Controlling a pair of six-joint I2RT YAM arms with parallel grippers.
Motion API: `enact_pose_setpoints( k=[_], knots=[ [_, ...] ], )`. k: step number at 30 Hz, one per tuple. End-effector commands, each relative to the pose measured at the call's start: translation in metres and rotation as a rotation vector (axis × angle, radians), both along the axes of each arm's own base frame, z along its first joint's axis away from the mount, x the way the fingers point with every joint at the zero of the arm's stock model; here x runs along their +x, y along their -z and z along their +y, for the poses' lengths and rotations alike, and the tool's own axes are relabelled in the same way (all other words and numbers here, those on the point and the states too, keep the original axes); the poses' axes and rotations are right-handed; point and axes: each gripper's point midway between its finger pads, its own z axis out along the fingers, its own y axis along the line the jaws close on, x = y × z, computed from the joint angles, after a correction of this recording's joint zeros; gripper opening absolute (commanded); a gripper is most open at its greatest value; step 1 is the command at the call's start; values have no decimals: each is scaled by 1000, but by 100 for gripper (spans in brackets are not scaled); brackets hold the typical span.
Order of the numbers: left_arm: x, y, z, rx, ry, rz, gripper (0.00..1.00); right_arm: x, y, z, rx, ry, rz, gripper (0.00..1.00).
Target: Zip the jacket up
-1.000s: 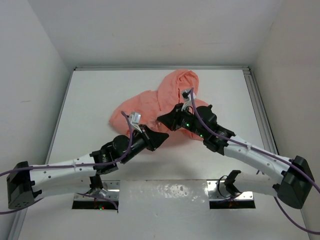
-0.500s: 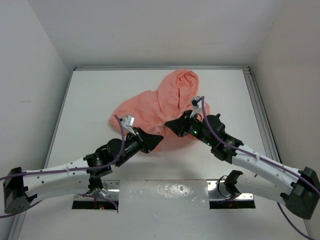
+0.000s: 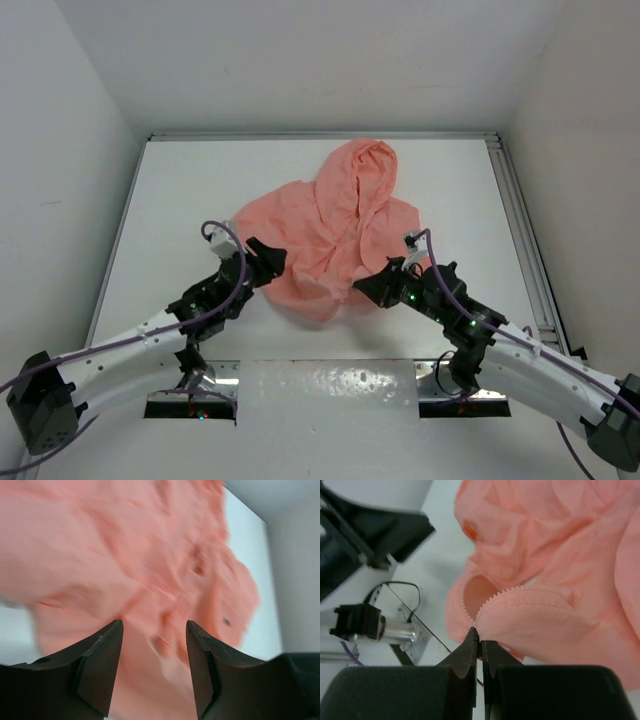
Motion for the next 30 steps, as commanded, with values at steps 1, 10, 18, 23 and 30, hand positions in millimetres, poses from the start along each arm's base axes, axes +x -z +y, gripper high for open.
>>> enact_pose_setpoints(
  k=[1, 10, 18, 23, 30],
  knots=[
    [22, 18, 32, 86, -118, 42, 50, -12, 17, -2, 24, -18, 73, 0],
    [57, 81, 67, 221, -185, 199, 43, -20, 51, -11, 37, 22, 152, 0],
    [143, 56, 5, 225, -79, 134, 33, -12, 83, -23, 94, 170, 267, 0],
    [146, 33, -44, 224, 59, 67, 38, -10, 90, -24, 128, 211, 306, 0],
    [82, 10, -39, 374, 58, 52, 68, -4, 97, -38, 2, 271, 293, 48]
  ],
)
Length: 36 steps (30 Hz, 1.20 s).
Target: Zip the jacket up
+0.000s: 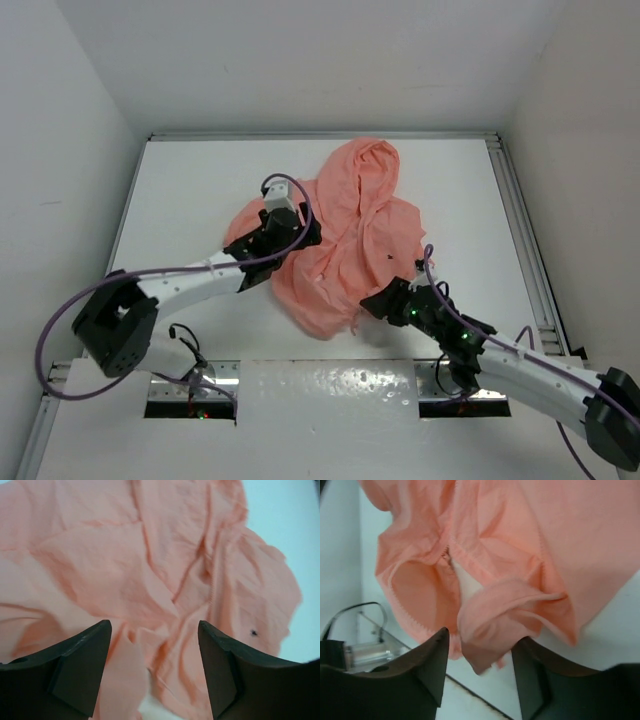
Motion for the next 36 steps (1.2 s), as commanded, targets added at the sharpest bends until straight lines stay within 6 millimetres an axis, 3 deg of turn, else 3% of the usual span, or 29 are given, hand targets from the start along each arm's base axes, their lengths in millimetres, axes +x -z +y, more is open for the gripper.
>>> enact_pose_setpoints(
  k=[1, 3, 4, 5, 6, 8, 9, 11, 12, 13, 14, 19, 20, 22, 23, 26, 33, 36],
  knots=[
    [-32, -11, 9, 88, 0, -17, 68, 13, -12, -10, -73, 49, -55, 54],
    [-59, -2, 14, 94, 51, 31, 66, 13, -16, -17, -121, 52, -62, 69],
    [-74, -2, 5, 74, 97, 36, 61, 13, -19, -20, -152, 43, -77, 72],
    [-86, -10, 2, 41, 120, 21, 53, 10, -20, -25, -193, 33, -63, 75],
    [-106, -1, -6, 42, 176, 40, 39, 9, -24, -27, -208, 25, -70, 77],
    [-133, 0, -19, 4, 259, 58, 22, -1, -32, -26, -233, -46, -69, 76],
    [-156, 9, -30, 15, 330, 77, 9, -6, -35, -23, -230, -77, -62, 65],
    [-179, 16, -41, -2, 386, 103, 2, -25, -36, -13, -195, -178, -19, 42],
    [-198, 21, -49, -6, 434, 122, 1, -31, -34, -11, -178, -200, 7, 14],
    [-205, 24, -53, -6, 454, 130, 1, -37, -32, -8, -165, -225, 20, 2],
    [-210, 31, -55, 4, 460, 142, 4, -49, -27, -4, -151, -279, 51, 0],
    [-211, 49, -47, -17, 389, 176, 13, -79, -20, 14, -208, -427, 37, 0],
    [-210, 50, -45, -17, 371, 179, 15, -78, -11, 14, -271, -420, 43, 0],
    [-208, 53, -39, -21, 326, 186, 17, -89, -12, 26, -322, -494, 15, 9],
    [-209, 56, -34, -24, 317, 194, 20, -90, -2, 25, -381, -507, 31, 16],
    [-215, 62, -28, -63, 312, 224, 21, -93, 0, 26, -484, -536, 13, 28],
    [-228, 75, -20, -158, 313, 273, 22, -100, 26, 31, -599, -580, 57, 33],
    [-229, 76, -15, -180, 306, 268, 22, -93, 33, 30, -639, -546, 52, 34]
  ],
)
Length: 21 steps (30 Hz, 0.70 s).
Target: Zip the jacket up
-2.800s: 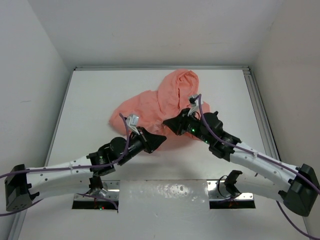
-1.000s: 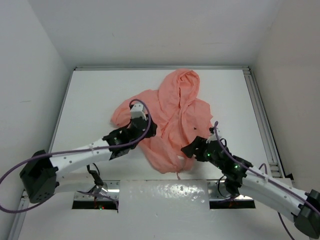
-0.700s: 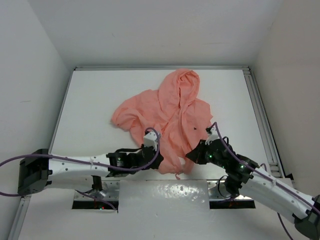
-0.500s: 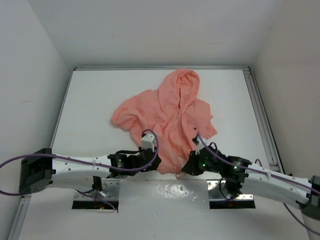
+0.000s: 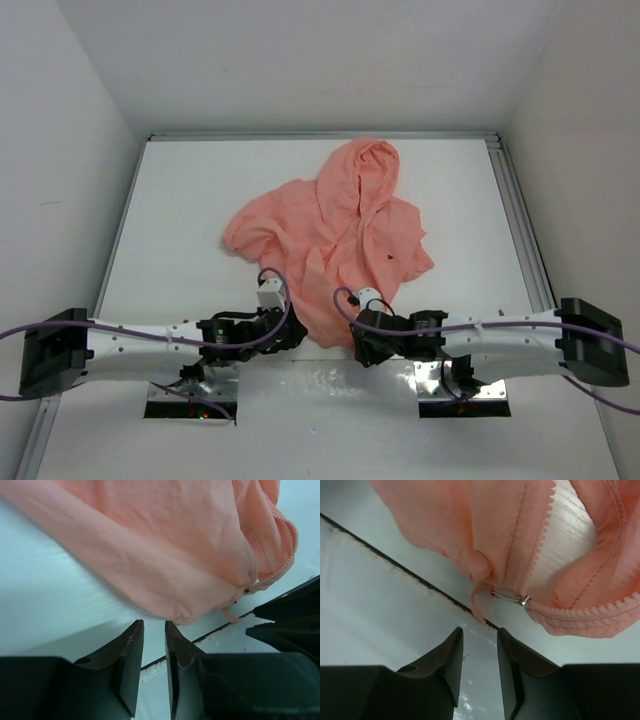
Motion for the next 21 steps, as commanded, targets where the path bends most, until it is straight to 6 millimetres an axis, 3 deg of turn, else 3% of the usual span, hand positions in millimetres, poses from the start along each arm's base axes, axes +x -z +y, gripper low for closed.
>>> enact_pose_setpoints(
  k=[1, 12, 16, 20, 21],
  knots=[
    [1, -16, -9, -108, -22, -1, 22, 12, -7, 12, 9, 20, -58, 34],
    [-6, -10, -8, -121, 5, 21, 27, 9, 5, 32, 10, 15, -23, 35],
    [-9, -8, -8, -123, 15, 32, 29, 11, 13, 28, -15, 38, -27, 35],
    [-10, -11, -16, -155, 36, 33, 37, 17, 13, 23, -38, 64, -56, 0],
    [-11, -14, -20, -165, 56, 25, 40, 20, 5, 25, -17, 70, -76, 0]
  ],
)
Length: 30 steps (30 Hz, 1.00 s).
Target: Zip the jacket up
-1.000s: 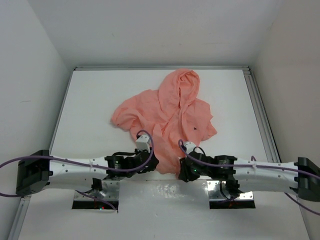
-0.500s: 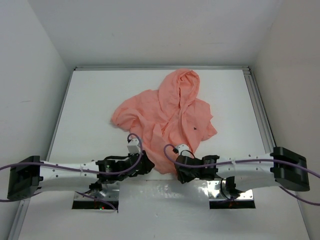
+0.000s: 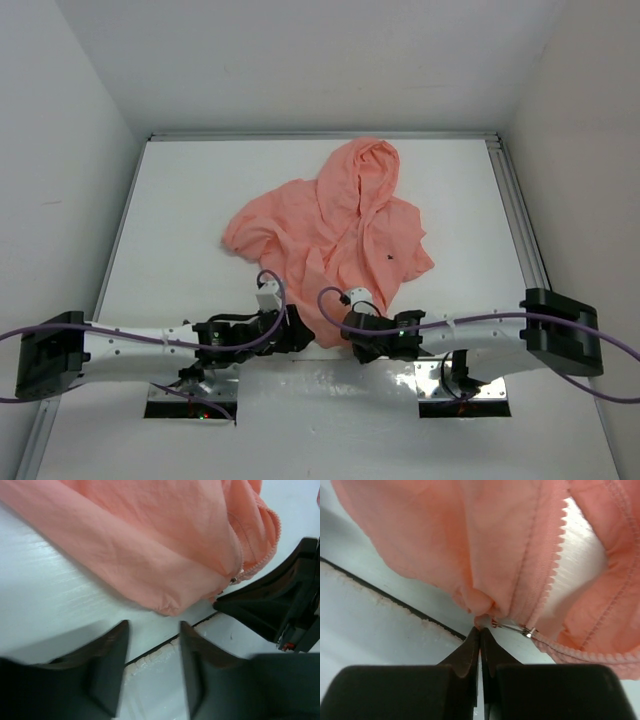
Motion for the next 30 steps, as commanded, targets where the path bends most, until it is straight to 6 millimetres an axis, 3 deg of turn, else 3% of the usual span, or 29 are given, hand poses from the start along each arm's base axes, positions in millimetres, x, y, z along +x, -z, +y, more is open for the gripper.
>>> enact_pose_setpoints(
  k=[1, 6, 16, 19, 24, 27, 30],
  knots=[
    [-1, -19, -22, -95, 42, -18, 46, 17, -23, 9, 40, 38, -95, 0],
    [0, -43, -52, -169, 120, -68, 57, 30, -65, 9, 88, 36, -183, 0],
    [-4, -58, -90, -185, 228, -106, 58, 41, -94, -6, 79, 56, -264, 0],
    [-5, -58, -94, -148, 244, -139, 57, 52, -112, -12, 92, 87, -335, 0],
    [-6, -57, -89, -139, 230, -155, 41, 70, -127, -15, 97, 135, -426, 0],
    [-9, -54, -88, -133, 243, -144, 42, 79, -132, -7, 137, 152, -444, 0],
    [-8, -56, -86, -130, 239, -148, 51, 87, -141, 6, 191, 170, -463, 0]
  ],
)
